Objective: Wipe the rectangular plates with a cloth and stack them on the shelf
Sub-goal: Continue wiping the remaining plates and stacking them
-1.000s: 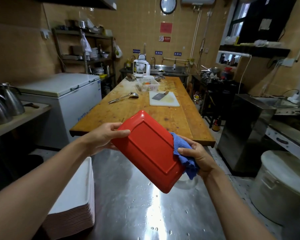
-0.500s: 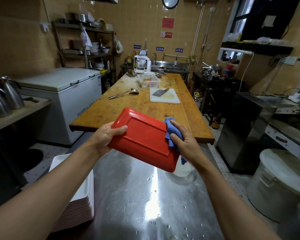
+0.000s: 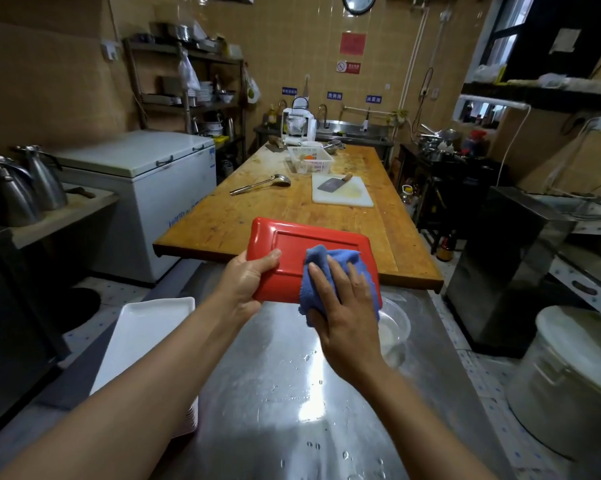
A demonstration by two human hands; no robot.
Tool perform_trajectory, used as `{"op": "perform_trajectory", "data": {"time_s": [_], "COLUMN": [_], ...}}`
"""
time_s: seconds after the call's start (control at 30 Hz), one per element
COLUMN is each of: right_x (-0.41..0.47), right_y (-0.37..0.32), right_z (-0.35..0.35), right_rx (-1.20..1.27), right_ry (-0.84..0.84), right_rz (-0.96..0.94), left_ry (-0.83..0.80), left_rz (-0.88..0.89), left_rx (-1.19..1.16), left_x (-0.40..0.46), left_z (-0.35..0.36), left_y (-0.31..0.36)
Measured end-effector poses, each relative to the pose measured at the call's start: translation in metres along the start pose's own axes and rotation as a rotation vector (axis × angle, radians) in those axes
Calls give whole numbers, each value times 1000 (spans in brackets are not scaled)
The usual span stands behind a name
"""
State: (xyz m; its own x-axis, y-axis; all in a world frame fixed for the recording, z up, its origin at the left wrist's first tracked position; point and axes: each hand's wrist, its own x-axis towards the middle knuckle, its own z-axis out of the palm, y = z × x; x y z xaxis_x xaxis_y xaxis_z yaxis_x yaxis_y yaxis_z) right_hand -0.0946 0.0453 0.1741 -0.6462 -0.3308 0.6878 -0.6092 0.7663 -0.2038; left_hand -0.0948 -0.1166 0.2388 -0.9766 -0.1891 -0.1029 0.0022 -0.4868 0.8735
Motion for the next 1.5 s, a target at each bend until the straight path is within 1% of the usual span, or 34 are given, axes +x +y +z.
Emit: {"op": "perform_trajectory", "data": {"time_s": [0.1,0.2,0.3,0.4,0.57,0.73,0.83,0.97,1.03,1.17,1.3,1.4,1.5], "right_x": [6,13,22,35,63,66,56,45,39,19,-1,-19,-38], "right_y": [-20,-32,-37,-40,-42,-22,-1,9,6,-3,2,13,19], "right_z": [8,12,12,10,3,10,15,13,10,13,20,25,27], "right_rx": [38,102,195,236,248,139,162,401,463,609,673,603,595], "right_ry": [-20,-77,-130,-154,-224,-231,-232,-218,-211,-69,-125,-233,-263], "right_rz": [-15,29,70,79,106,152,256,465,545,583,799,830,949], "left_ry": [-25,-24,-7,-24,-8,28,43,62,86,136,154,190,202], "left_rz": [47,110,171,207,207,154,134,102,74,29,1,-39,-68], "left_rx": [19,29,97,114,118,51,22,-36,-65,-110,-102,-119,-145], "left_x": [-7,-11,-13,-16,-21,-25,-25,-25,-25,-21,-21,-22,-23], "left_z": [4,1,-4,-9,-15,-25,-34,-47,-52,-67,-76,-81,-85], "left_y": [-4,-6,-7,-8,-11,-13,-12,-12,-12,-11,-12,-11,-8]}}
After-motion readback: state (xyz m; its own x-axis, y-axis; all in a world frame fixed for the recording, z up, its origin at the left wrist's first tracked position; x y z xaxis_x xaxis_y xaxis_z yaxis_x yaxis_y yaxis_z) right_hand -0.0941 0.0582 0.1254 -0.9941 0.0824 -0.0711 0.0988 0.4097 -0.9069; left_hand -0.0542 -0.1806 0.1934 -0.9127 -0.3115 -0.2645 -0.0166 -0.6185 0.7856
